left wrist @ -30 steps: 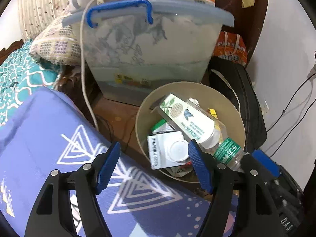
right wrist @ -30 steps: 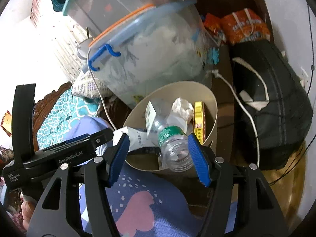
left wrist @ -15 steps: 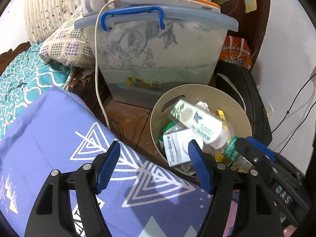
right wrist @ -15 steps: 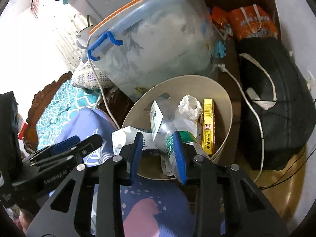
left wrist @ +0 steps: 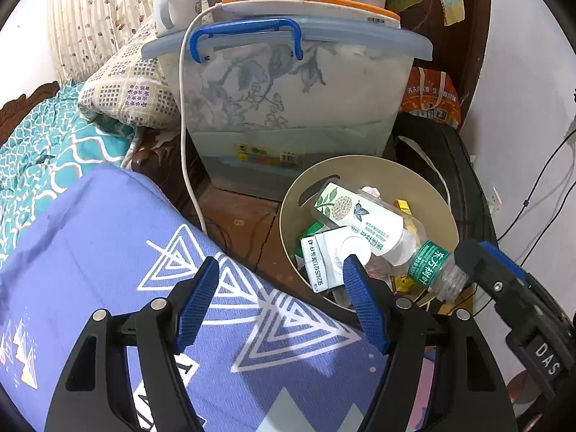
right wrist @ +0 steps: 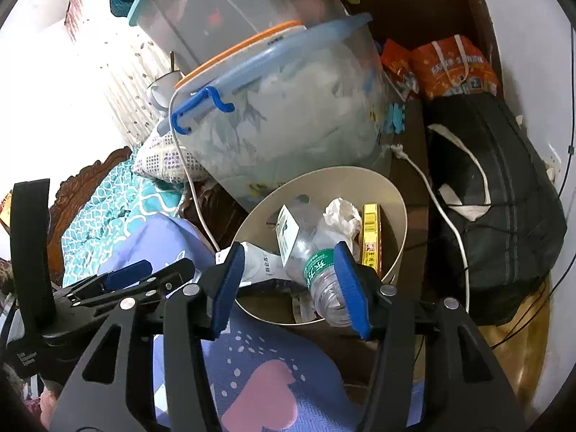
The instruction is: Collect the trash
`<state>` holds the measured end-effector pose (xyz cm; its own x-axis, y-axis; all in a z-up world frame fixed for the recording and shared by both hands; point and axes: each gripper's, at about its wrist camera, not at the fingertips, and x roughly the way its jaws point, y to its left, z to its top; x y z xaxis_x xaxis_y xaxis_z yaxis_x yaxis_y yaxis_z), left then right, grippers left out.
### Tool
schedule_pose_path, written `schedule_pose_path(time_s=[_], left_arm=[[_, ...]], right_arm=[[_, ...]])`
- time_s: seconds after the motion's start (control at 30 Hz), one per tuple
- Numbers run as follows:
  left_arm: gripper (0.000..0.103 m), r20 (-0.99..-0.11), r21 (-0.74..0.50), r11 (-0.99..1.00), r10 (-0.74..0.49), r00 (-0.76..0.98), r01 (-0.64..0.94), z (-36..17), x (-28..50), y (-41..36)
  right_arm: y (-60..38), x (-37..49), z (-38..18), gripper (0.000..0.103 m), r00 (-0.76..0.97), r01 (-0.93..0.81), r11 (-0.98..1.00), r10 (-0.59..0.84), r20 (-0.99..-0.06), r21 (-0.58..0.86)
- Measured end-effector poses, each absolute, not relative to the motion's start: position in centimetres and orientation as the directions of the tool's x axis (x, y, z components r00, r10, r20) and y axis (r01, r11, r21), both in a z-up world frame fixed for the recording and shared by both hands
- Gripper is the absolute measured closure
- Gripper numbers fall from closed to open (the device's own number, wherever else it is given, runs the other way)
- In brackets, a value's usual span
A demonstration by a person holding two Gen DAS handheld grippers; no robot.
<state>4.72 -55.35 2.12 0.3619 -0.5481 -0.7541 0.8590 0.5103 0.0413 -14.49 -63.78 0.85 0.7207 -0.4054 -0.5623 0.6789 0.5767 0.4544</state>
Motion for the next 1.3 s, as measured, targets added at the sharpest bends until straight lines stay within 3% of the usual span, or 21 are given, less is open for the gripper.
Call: schedule_pose_path(time_s=[0.2,0.27,0.33,0.67,0.73,1.17,1.3], left_arm=[[0.035,-0.748,0.038,0.516,-0.554,0.367,0.856,2.8,4.4,-54.9],[0.031,-0.742,0.036,0.517,-0.559,0.369,0.855,3.1,4.2,-54.5],[0.02,-0.725,0.041,0.521,-0.571,0.384,0.852,3.7,3.9,-53.9],[0.014,-0.674,0.046,0.525,-0.612,0.414,0.85,6.9,2.0,-51.0],[0.008,-0.657,0.041,0.532,-0.623,0.424,0.846,7.7,1.4,-49.9],[0.009,-0.567,0.082,0.619,-0.615,0.547,0.781,9.9,-2.1,-39.7],[0.009,-0.557,0.059,0.635,-0.619,0.553,0.77,10.0,-3.0,-36.1]], right_arm=[[-63.3,-14.5,1.0,0.049,0.722,0.676,0.577,-0.397,-0.566,0.458],[-63.0,-14.7,1.4,0.049,0.726,0.672,0.583,-0.398,-0.561,0.457],[-62.6,-14.8,1.6,0.049,0.728,0.669,0.587,-0.396,-0.559,0.456],[-61.0,-15.7,3.7,0.047,0.752,0.64,0.608,-0.367,-0.548,0.471],[-60.2,-16.2,4.4,0.046,0.757,0.634,0.615,-0.37,-0.538,0.469],[-53.6,-20.2,7.5,0.043,0.778,0.607,0.666,-0.389,-0.494,0.432],[-51.1,-20.1,8.1,0.032,0.785,0.592,0.693,-0.38,-0.489,0.411]])
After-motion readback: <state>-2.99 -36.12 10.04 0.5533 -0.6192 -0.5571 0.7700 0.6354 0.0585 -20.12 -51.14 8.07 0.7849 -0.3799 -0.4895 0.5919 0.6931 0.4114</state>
